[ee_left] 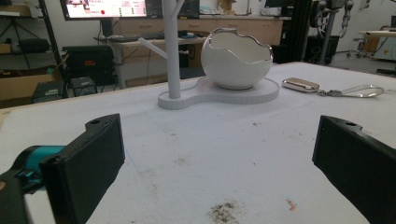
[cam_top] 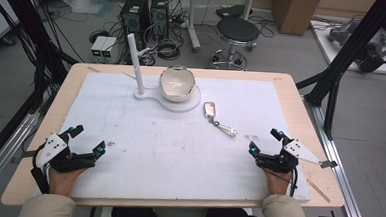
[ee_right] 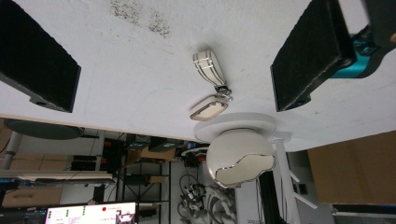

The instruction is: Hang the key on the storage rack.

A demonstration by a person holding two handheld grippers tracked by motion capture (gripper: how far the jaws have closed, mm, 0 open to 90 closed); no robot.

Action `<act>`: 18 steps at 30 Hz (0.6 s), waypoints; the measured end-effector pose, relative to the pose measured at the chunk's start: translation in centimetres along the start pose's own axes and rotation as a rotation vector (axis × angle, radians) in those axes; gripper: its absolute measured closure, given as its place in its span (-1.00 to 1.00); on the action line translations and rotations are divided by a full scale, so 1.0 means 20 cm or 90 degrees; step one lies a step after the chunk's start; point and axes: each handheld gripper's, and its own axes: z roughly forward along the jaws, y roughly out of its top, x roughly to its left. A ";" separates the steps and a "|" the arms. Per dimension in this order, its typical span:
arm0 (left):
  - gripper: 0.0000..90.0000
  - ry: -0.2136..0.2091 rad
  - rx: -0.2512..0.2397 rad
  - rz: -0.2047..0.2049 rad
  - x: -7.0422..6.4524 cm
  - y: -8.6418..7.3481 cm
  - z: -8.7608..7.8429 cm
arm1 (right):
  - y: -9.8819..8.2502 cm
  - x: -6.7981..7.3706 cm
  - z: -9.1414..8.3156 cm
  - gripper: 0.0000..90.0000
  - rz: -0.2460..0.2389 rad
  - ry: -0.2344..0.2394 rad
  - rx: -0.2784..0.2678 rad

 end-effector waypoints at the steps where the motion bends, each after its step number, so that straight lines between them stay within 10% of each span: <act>1: -0.94 0.000 0.002 -0.001 0.00 0.00 0.00 | 0.00 0.00 0.00 -0.99 0.003 -0.001 0.001; 18: -0.94 0.001 -0.004 -0.006 0.00 0.00 0.00 | 0.00 -0.01 0.00 -0.99 0.005 -0.002 -0.003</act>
